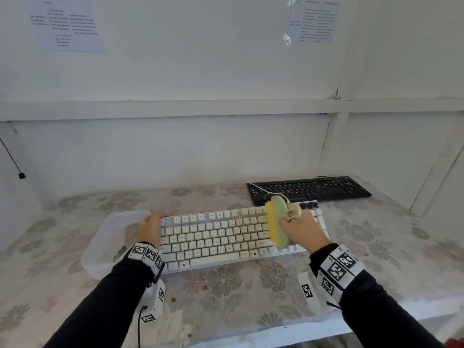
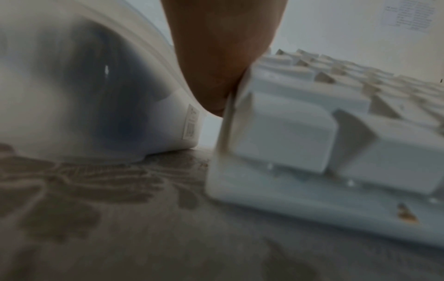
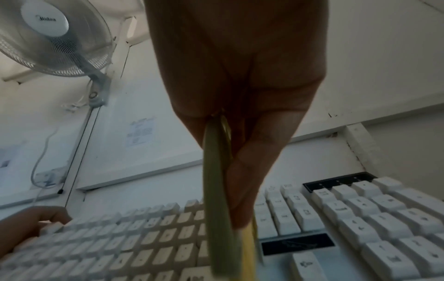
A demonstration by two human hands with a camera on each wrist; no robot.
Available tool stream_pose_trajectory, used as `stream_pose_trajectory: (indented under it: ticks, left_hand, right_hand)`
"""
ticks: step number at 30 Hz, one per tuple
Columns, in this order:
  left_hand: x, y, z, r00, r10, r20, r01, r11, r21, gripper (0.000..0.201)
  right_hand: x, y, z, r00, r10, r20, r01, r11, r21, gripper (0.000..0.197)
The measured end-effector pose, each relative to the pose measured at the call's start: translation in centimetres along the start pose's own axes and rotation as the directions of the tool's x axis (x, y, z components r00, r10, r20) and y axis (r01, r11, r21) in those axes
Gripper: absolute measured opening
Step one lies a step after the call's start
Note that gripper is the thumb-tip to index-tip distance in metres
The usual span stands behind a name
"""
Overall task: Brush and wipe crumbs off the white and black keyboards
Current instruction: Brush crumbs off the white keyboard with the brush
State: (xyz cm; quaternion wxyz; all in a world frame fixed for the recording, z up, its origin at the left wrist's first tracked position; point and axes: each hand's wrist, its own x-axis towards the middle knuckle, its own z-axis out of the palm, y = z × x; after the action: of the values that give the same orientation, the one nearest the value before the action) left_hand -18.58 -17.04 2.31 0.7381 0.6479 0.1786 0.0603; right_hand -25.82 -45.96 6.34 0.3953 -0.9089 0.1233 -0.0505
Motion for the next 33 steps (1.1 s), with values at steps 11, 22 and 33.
stream_pose_trajectory:
  ticks: [11, 22, 33]
  left_hand:
    - [0.1, -0.1, 0.3, 0.999, 0.019, -0.033, -0.019, 1.000, -0.013, 0.026]
    - [-0.2, 0.1, 0.5, 0.998, 0.028, -0.063, -0.026, 0.999, 0.040, 0.030]
    - [-1.1, 0.5, 0.8, 0.994, 0.071, -0.080, -0.063, 0.993, 0.096, 0.032]
  right_hand:
    - [0.1, 0.9, 0.2, 0.951, -0.255, -0.175, 0.259, 0.966, 0.000, 0.005]
    - [-0.4, 2.3, -0.6, 1.000, -0.003, 0.019, 0.002, 1.000, 0.017, 0.016]
    - [-0.4, 3.2, -0.2, 0.994, 0.017, 0.106, -0.015, 1.000, -0.013, 0.014]
